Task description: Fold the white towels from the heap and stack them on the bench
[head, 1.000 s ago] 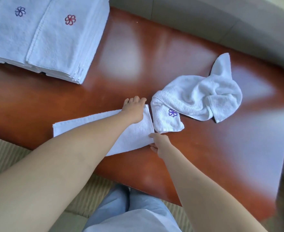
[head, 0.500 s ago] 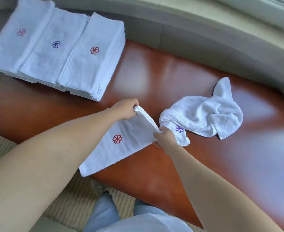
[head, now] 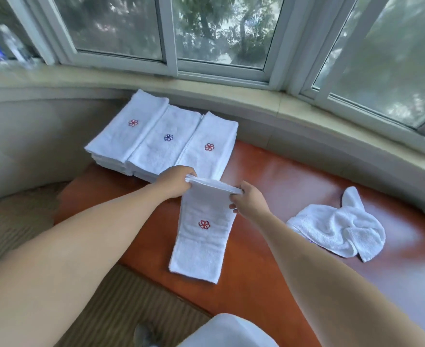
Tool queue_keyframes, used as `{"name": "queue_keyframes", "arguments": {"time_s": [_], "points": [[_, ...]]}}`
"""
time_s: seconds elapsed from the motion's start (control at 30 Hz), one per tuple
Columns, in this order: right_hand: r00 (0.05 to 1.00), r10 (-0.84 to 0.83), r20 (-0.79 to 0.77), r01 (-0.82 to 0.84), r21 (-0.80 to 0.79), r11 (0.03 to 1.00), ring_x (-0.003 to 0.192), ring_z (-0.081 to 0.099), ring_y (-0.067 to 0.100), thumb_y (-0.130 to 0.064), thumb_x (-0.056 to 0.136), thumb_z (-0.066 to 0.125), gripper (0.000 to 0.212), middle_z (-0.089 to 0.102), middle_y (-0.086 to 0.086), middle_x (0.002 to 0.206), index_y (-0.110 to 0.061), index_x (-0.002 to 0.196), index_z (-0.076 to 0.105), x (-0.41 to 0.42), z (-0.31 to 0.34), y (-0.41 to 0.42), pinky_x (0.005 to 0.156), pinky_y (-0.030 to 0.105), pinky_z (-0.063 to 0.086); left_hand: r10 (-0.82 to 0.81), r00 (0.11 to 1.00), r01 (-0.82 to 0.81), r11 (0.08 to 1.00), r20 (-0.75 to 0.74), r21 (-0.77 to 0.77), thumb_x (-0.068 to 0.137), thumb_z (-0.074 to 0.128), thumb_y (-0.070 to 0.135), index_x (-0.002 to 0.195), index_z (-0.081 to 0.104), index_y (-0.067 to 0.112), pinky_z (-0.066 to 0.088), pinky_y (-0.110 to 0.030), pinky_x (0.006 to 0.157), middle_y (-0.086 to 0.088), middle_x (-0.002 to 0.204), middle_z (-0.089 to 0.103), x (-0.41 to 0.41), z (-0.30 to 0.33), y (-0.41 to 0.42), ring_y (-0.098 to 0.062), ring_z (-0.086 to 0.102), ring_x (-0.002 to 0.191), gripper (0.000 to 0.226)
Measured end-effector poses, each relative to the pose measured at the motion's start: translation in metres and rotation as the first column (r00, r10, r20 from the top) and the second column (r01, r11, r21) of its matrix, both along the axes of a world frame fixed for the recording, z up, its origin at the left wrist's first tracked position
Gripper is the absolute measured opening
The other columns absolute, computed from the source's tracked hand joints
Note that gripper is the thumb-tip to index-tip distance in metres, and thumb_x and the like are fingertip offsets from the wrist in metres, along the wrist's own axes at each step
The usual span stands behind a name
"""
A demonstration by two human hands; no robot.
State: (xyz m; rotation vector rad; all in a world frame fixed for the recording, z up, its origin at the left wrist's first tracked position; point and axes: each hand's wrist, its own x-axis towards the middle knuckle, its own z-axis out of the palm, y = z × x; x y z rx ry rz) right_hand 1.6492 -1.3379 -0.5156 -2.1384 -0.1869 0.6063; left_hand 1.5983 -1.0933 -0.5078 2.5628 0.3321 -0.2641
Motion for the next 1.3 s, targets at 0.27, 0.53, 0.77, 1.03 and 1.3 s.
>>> {"name": "queue_keyframes", "arguments": {"time_s": [0.27,0.53,0.77,1.03,1.3], "points": [[0.981,-0.03,0.19,0.04,-0.048,0.998,0.062,0.073,0.006,-0.019,0.085,0.056,0.014,0.074,-0.005,0.078,-0.025,0.094,0.065,-0.035,0.065,0.077,0.061,0.025,0.053,-0.01,0.994,0.016,0.999,0.113,-0.048,0.085,0.061,0.019,0.093,0.066,0.03,0.049,-0.03,0.071,0.008,0.093,0.068,-0.042,0.058,0.082,-0.018,0.065,0.09,0.014],[0.945,-0.093,0.313,0.113,-0.048,0.992,0.058,0.071,0.004,-0.019,0.076,0.056,0.015,0.073,-0.01,0.065,-0.026,0.086,0.066,-0.044,0.118,0.104,0.056,0.024,0.045,-0.091,0.979,0.086,0.996,0.185,0.036,0.085,0.063,0.023,0.1,0.065,0.032,0.047,-0.029,0.069,0.01,0.097,0.066,-0.041,0.116,0.113,-0.018,0.062,0.09,0.018],[0.883,-0.251,0.397,0.242,0.074,0.967,0.055,0.068,0.0,-0.023,0.075,0.06,0.016,0.07,-0.011,0.058,-0.031,0.089,0.064,-0.011,0.158,0.118,0.057,0.023,0.043,-0.145,0.96,0.137,0.989,0.239,0.05,0.083,0.07,0.025,0.096,0.062,0.034,0.051,-0.033,0.075,0.006,0.096,0.067,0.006,0.17,0.128,-0.021,0.064,0.088,0.017],[0.829,-0.335,0.448,0.313,0.125,0.942,0.074,0.073,0.023,-0.029,0.072,0.058,0.02,0.072,0.0,0.072,-0.024,0.089,0.066,0.054,0.169,0.13,0.076,0.038,0.06,-0.08,0.944,0.088,0.996,0.319,-0.011,0.081,0.076,0.03,0.1,0.062,0.036,0.039,-0.023,0.06,0.013,0.082,0.061,0.076,0.192,0.133,-0.01,0.057,0.073,0.024],[0.839,-0.35,0.417,0.307,0.168,0.937,0.079,0.065,0.012,-0.02,0.083,0.055,0.023,0.069,-0.011,0.083,-0.028,0.101,0.067,0.105,0.143,0.147,0.06,0.022,0.045,0.007,0.922,0.007,0.999,0.388,-0.034,0.089,0.063,0.021,0.098,0.063,0.029,0.048,-0.033,0.074,0.003,0.1,0.067,0.136,0.155,0.135,-0.024,0.062,0.089,0.012]]}}
